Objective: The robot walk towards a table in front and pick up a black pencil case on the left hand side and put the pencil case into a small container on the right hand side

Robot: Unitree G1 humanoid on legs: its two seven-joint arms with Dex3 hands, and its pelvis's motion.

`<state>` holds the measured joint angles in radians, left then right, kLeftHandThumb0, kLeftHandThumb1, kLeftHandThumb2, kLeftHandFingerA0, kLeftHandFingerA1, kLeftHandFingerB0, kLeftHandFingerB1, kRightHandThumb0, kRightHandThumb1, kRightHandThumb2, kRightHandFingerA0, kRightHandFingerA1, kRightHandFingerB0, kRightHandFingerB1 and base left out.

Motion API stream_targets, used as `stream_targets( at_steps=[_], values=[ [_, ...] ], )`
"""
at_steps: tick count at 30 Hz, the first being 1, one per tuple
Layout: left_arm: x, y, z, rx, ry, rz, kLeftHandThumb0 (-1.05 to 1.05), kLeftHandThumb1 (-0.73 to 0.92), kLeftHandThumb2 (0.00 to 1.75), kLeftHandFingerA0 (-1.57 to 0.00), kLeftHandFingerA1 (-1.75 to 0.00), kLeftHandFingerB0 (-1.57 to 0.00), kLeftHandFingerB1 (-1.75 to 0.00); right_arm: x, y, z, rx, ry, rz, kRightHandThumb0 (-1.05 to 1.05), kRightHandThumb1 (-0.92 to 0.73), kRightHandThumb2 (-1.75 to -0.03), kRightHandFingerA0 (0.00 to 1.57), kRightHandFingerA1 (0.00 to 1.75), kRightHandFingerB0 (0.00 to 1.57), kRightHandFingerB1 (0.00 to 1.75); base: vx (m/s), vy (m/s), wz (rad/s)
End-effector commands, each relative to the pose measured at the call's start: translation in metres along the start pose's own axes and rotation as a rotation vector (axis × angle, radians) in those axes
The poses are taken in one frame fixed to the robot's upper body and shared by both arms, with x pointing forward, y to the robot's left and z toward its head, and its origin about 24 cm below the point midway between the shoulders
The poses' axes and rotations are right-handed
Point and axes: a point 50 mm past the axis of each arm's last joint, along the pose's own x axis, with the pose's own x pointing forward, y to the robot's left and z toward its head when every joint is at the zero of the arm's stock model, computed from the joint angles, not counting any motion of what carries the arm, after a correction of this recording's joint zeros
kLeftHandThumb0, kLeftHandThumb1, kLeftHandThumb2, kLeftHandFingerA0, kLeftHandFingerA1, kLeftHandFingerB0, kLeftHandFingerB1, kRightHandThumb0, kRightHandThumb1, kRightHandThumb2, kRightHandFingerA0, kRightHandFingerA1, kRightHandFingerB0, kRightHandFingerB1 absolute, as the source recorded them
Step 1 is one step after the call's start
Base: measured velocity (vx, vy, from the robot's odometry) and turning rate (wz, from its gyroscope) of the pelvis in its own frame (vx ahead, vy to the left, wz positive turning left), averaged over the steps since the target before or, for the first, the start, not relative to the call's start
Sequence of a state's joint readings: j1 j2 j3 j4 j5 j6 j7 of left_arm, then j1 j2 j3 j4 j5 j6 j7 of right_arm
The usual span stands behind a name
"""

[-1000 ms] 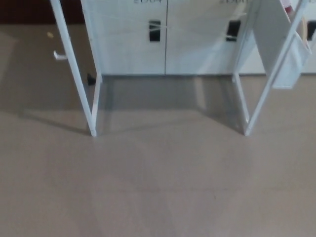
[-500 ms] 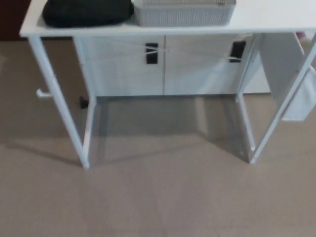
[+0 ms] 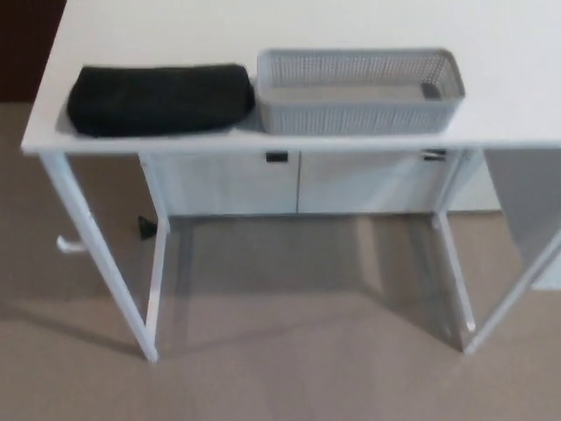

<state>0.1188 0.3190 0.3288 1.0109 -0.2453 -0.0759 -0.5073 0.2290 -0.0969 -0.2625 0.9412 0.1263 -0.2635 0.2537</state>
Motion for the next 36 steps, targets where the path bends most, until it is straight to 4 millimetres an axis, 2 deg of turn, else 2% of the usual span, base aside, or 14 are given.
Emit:
stream_targets(
  at_steps=[1, 6, 11, 13, 18, 19, 20, 24, 25, 26, 27, 34, 35, 36],
  values=[
    [-0.001, 0.003, 0.006, 0.012, -0.009, 0.005, -0.14, 0.38, 0.86, -0.35, -0.61, -0.14, -0.49, -0.002, -0.009, 0.004, -0.018, -0.019, -0.017, -0.29, -0.54, -0.61, 0.34, 0.5, 0.17, 0.38, 0.39, -0.08, 0.48],
    [0.002, -0.001, 0.009, 0.016, -0.014, -0.013, -0.18, 0.54, 0.56, -0.38, -0.46, -0.28, -0.33, -0.001, -0.012, 0.006, -0.003, -0.03, -0.026, -0.28, -0.53, -0.61, 0.33, 0.51, 0.19, 0.4, 0.24, -0.08, -0.03],
    [0.002, 0.001, 0.011, 0.014, -0.022, -0.013, -0.15, 0.36, 0.86, -0.35, -0.63, -0.17, -0.51, 0.001, -0.008, 0.007, 0.005, -0.03, -0.032, -0.27, -0.52, -0.6, 0.36, 0.52, 0.2, 0.39, 0.12, -0.026, -0.11],
    [0.003, 0.0, 0.013, 0.023, -0.024, -0.008, -0.21, 0.52, 0.55, -0.43, -0.48, -0.31, -0.34, 0.001, -0.008, 0.01, -0.011, -0.04, -0.032, -0.29, -0.52, -0.62, 0.36, 0.51, 0.2, 0.39, 0.22, 0.177, 0.0],
    [0.005, -0.004, 0.013, 0.028, -0.028, -0.022, -0.18, 0.53, 0.55, -0.44, -0.54, -0.29, -0.34, 0.0, -0.012, 0.01, -0.012, -0.044, -0.042, -0.29, -0.52, -0.62, 0.37, 0.53, 0.2, 0.39, 0.16, 0.237, -0.01],
    [0.006, -0.004, 0.013, 0.025, -0.025, -0.021, -0.14, 0.38, 0.87, -0.36, -0.63, -0.17, -0.51, 0.0, -0.012, 0.011, -0.006, -0.045, -0.041, -0.28, -0.53, -0.62, 0.36, 0.52, 0.2, 0.39, 0.09, 0.06, 0.04],
    [0.006, -0.005, 0.014, 0.033, -0.024, -0.02, -0.15, 0.37, 0.87, -0.36, -0.63, -0.17, -0.51, 0.0, -0.013, 0.011, -0.003, -0.045, -0.043, -0.2, -0.38, -0.84, 0.31, 0.59, 0.12, 0.49, 0.08, 0.038, 0.08],
    [0.006, -0.005, 0.014, 0.034, -0.023, -0.02, -0.15, 0.37, 0.87, -0.36, -0.63, -0.17, -0.51, 0.0, -0.013, 0.011, -0.003, -0.045, -0.043, -0.2, -0.38, -0.84, 0.31, 0.59, 0.12, 0.49, 0.05, -0.012, 0.04],
    [0.005, -0.003, 0.015, 0.03, -0.023, -0.017, -0.21, 0.53, 0.56, -0.47, -0.48, -0.31, -0.34, 0.001, -0.011, 0.011, -0.006, -0.039, -0.034, -0.29, -0.52, -0.62, 0.35, 0.52, 0.19, 0.39, 0.05, -0.111, 0.01],
    [0.005, -0.002, 0.016, 0.028, -0.024, -0.017, -0.16, 0.38, 0.87, -0.37, -0.62, -0.18, -0.51, 0.002, -0.011, 0.012, -0.011, -0.038, -0.03, -0.3, -0.53, -0.62, 0.34, 0.51, 0.19, 0.39, 0.06, -0.132, 0.04],
    [0.005, -0.003, 0.018, 0.029, -0.03, -0.018, -0.2, 0.54, 0.56, -0.44, -0.44, -0.3, -0.33, 0.003, -0.01, 0.015, -0.014, -0.041, -0.029, -0.3, -0.52, -0.62, 0.34, 0.51, 0.2, 0.39, 0.06, -0.151, 0.08],
    [0.006, 0.0, 0.024, 0.017, -0.033, -0.017, -0.18, 0.54, 0.56, -0.44, -0.46, -0.3, -0.34, 0.006, -0.006, 0.016, 0.001, -0.05, -0.029, -0.19, -0.38, -0.83, 0.32, 0.59, 0.12, 0.49, 0.05, -0.085, -0.03],
    [0.006, -0.001, 0.023, 0.014, -0.036, -0.014, -0.13, 0.37, 0.86, -0.38, -0.62, -0.19, -0.51, 0.006, -0.007, 0.016, -0.007, -0.045, -0.038, -0.21, -0.37, -0.83, 0.32, 0.6, 0.14, 0.49, 0.0, 0.0, 0.0],
    [0.007, -0.002, 0.023, 0.016, -0.036, -0.013, -0.18, 0.53, 0.55, -0.44, -0.46, -0.33, -0.34, 0.006, -0.007, 0.017, -0.01, -0.045, -0.04, -0.2, -0.38, -0.84, 0.32, 0.59, 0.14, 0.49, 0.0, 0.0, 0.0]
  ],
)
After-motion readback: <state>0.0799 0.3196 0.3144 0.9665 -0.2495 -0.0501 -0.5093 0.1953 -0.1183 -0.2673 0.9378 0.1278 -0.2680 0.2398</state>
